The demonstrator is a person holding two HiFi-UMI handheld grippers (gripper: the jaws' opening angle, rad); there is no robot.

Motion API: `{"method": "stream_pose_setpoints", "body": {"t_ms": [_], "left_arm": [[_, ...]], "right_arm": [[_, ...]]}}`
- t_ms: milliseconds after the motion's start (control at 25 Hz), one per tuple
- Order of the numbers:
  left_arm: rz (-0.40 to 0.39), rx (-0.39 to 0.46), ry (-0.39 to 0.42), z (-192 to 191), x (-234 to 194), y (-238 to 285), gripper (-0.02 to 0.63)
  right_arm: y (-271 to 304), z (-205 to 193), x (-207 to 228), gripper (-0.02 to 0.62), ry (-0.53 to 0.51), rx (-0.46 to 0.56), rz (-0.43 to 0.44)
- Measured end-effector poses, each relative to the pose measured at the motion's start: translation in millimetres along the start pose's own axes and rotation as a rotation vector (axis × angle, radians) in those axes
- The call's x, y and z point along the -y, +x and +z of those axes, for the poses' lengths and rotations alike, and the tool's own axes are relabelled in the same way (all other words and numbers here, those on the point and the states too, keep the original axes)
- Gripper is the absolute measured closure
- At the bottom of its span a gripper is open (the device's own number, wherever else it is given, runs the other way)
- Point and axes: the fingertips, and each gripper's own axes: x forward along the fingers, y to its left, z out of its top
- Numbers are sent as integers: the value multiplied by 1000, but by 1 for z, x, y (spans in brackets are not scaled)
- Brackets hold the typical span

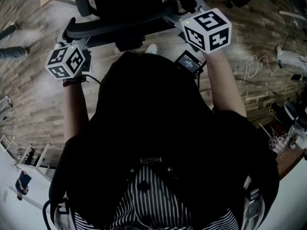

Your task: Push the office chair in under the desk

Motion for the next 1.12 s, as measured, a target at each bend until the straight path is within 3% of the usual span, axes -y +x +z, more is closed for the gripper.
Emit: {"method": "stream_pose_setpoints", "body": {"t_ms": [320,1120], "left_arm": [[17,28,2,21,-21,34,149],[-45,39,51,95,-119,111,153]], "right_arm": [[28,21,35,295,-1,-1,13],[120,94,96,298,12,-14,-52]]}}
